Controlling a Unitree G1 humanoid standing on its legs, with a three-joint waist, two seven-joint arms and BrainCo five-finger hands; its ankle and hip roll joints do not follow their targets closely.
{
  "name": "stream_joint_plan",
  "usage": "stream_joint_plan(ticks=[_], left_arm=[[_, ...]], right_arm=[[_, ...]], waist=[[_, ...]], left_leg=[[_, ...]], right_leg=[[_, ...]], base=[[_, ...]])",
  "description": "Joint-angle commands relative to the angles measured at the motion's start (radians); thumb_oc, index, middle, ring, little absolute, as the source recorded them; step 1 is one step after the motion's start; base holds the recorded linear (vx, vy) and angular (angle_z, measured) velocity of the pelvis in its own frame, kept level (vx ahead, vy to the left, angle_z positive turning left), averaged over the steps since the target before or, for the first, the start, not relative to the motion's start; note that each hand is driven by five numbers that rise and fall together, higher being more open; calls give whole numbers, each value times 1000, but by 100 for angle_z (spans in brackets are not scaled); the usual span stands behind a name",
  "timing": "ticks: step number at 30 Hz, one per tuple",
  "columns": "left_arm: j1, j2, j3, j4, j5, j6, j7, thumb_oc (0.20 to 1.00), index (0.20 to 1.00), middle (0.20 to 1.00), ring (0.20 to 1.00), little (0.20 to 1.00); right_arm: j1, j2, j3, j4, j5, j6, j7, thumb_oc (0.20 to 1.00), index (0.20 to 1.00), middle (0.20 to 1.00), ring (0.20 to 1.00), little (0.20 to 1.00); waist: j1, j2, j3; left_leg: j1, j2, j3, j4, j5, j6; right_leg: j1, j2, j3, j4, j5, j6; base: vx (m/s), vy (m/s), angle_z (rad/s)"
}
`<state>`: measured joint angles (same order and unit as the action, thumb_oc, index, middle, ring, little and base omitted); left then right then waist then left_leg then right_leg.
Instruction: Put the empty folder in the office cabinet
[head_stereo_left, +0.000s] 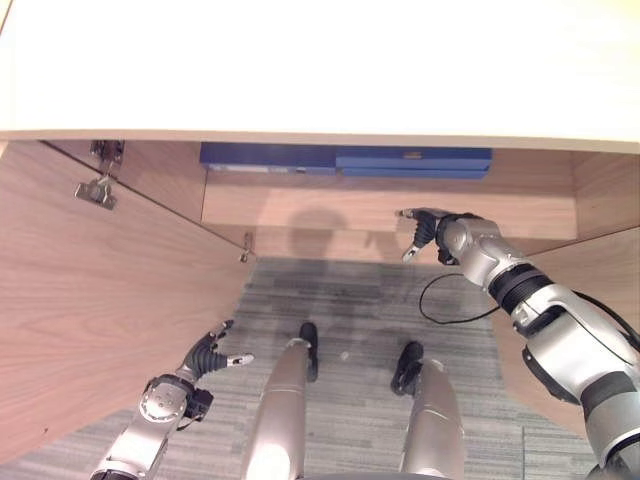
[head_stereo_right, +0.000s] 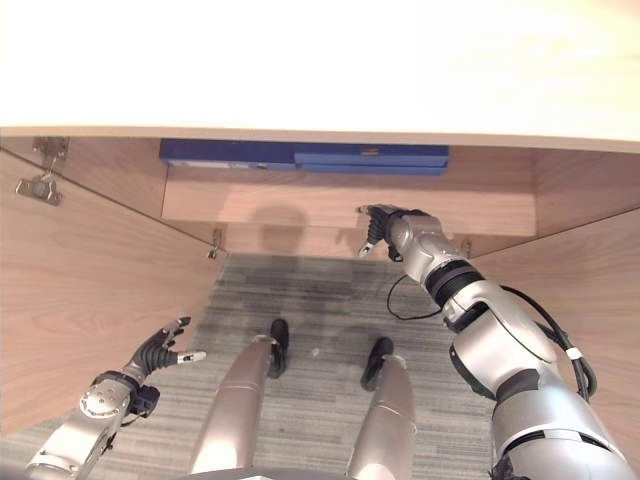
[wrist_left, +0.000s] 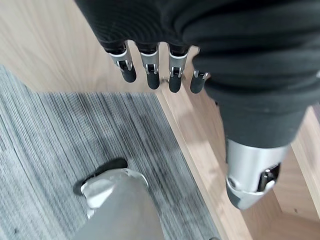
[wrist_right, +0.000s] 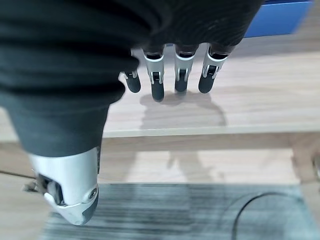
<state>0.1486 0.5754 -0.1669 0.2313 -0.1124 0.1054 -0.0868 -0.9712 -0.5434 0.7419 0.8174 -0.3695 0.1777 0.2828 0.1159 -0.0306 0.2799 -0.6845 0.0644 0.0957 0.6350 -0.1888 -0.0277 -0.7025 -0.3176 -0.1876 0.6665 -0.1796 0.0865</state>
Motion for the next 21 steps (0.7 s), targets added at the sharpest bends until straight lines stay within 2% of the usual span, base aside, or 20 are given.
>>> stream_joint_plan(ticks=[1,2,5,6,11,12,14,16,18,19,20,21], left_arm=[[4,57,-14,-27,-25,-26,-14,1000,1000,1000,1000,1000],[4,57,-14,-27,-25,-26,-14,1000,1000,1000,1000,1000],[-9,31,-50,39,-21,-22,-30,1000,1000,1000,1000,1000],[-12,21,-58,62,-22,-21,-32,1000,1000,1000,1000,1000],[-22,-10,-76,122,-32,-20,-39,1000,1000,1000,1000,1000],[-26,-29,-94,161,-35,-22,-42,1000,1000,1000,1000,1000],[-33,-44,-107,179,-45,-23,-46,1000,1000,1000,1000,1000],[-66,-81,-133,224,-60,-30,-39,1000,1000,1000,1000,1000],[-68,-81,-134,226,-60,-31,-39,1000,1000,1000,1000,1000],[-86,-109,-141,239,-54,-33,-30,1000,1000,1000,1000,1000],[-101,-133,-138,265,-46,-37,-23,1000,1000,1000,1000,1000],[-98,-140,-143,282,-34,-42,-17,1000,1000,1000,1000,1000]], right_arm=[[-16,-15,-5,-27,53,-23,-8,1000,1000,1000,1000,1000],[-16,-15,-5,-27,53,-23,-8,1000,1000,1000,1000,1000],[43,27,-1,-19,50,-36,-3,1000,1000,1000,1000,1000],[60,38,5,-28,42,-38,4,1000,1000,1000,1000,1000],[142,74,13,-45,46,-43,18,1000,1000,1000,1000,1000],[182,102,10,-32,66,-49,10,1000,1000,1000,1000,1000],[221,131,-3,-1,96,-55,-17,1000,1000,1000,1000,1000],[285,159,-49,72,127,-70,-81,1000,1000,1000,1000,1000],[286,159,-49,73,127,-71,-82,1000,1000,1000,1000,1000],[347,189,-92,143,159,-76,-140,1000,1000,1000,1000,1000],[423,214,-149,209,185,-79,-188,1000,1000,1000,1000,1000],[465,229,-184,233,203,-87,-214,1000,1000,1000,1000,1000]], waist=[[11,-8,39],[11,-8,39],[-4,-18,24],[-7,-19,21],[-24,-27,-7],[-29,-30,-24],[-32,-34,-44],[-44,-28,-48],[-43,-28,-45],[-57,-23,-54],[-74,-22,-68],[-75,-19,-79]], left_leg=[[-34,-59,-75,-174,122,38],[-34,-59,-75,-174,122,38],[82,-43,-86,-233,143,23],[101,-33,-81,-260,180,24],[220,-5,-89,-370,234,3],[284,17,-88,-450,276,-14],[333,40,-85,-515,305,-20],[369,59,-49,-505,302,-16],[372,60,-50,-504,300,-16],[405,76,22,-466,246,-11],[426,103,124,-416,221,-2],[438,124,173,-388,216,-6]], right_leg=[[76,44,-73,-6,-50,-24],[76,44,-73,-6,-50,-24],[197,78,-80,-80,-48,-26],[213,89,-93,-102,-27,-35],[322,138,-107,-207,-12,-37],[373,167,-114,-273,2,-35],[427,192,-117,-348,23,-29],[497,196,-140,-404,27,-34],[501,197,-140,-406,27,-34],[540,184,-157,-412,10,-35],[577,174,-190,-436,11,-45],[608,179,-208,-464,12,-49]], base=[[39,-58,-7],[40,-61,-5],[53,-123,-7],[16,-133,-4],[58,-99,-13],[114,-148,-13],[78,-150,-17],[13,-104,-14],[33,-32,13],[80,-63,9],[111,-77,19],[65,-55,48]])
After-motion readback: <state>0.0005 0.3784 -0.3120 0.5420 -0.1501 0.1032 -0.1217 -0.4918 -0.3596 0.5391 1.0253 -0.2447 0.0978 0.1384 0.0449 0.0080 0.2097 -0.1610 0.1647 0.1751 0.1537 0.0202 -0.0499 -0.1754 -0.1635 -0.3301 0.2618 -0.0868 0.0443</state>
